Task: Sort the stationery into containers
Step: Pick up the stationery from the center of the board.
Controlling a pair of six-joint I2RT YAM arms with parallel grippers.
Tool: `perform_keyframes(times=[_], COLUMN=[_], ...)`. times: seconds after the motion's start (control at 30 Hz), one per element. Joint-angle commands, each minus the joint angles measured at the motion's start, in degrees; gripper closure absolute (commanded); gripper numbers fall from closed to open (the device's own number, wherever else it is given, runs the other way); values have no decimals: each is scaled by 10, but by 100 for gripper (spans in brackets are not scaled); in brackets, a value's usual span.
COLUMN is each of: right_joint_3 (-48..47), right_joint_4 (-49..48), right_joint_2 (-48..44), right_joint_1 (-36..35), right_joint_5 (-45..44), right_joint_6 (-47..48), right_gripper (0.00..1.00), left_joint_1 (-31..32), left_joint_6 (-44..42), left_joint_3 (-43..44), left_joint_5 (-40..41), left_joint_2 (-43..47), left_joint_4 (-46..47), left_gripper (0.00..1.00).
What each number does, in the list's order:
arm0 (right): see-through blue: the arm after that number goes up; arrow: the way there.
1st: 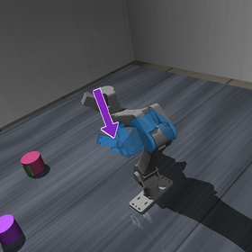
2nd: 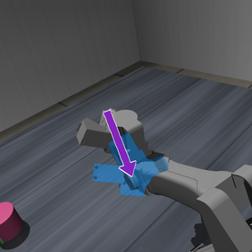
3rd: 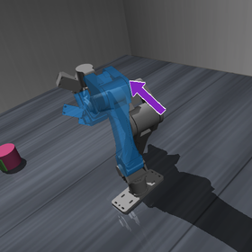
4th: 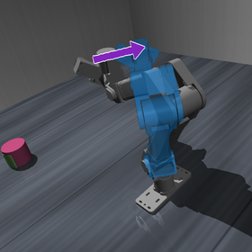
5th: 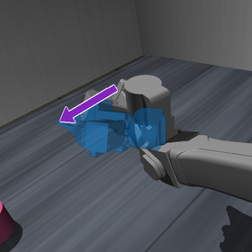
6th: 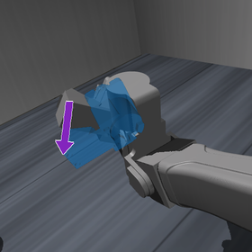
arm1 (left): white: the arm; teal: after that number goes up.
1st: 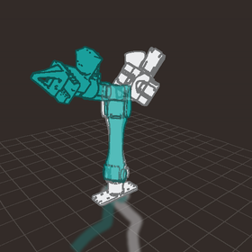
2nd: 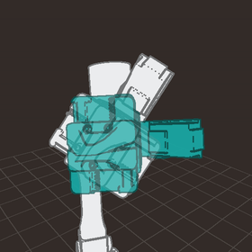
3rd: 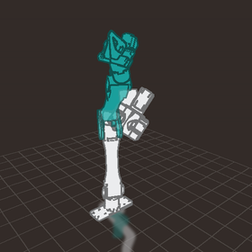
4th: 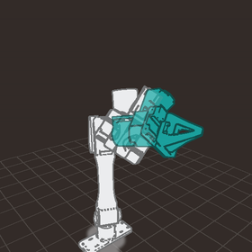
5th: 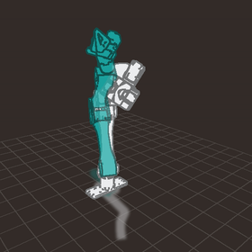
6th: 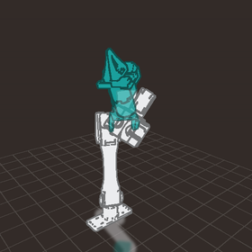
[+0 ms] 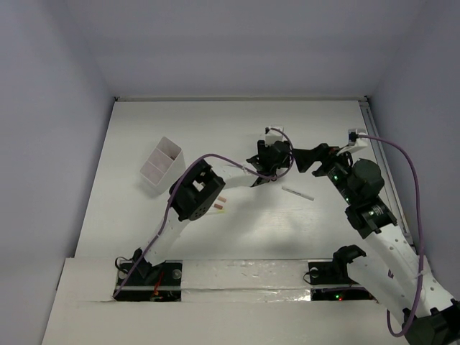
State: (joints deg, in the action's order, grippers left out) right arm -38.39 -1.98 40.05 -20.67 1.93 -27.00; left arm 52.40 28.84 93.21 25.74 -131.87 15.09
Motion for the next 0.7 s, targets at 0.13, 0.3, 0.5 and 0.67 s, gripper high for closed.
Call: perform_keyframes(times=[0.13,0.3,0.5,0.67], right_joint_3=[-8,-10,-12,-12], right_joint_4=[-24,-24,-25,-24], right_joint_2=[1,4,10,12], right_joint_1=[1,1,1,1], right_joint_5=[4,6,13,17], right_joint_6=[5,5,6,7], right_gripper=[0,0,0,0], left_joint_1=[-1,-1,-1,-1], left_joint_6=[-10,-10,1,-3], left_joint_3=[-48,-96,-101,-66], left_joint_5=[18,24,24,14], left_joint_2=[60,93,84,59], left_joint_4=[41,81,78,54], left_gripper=[29,28,33,36])
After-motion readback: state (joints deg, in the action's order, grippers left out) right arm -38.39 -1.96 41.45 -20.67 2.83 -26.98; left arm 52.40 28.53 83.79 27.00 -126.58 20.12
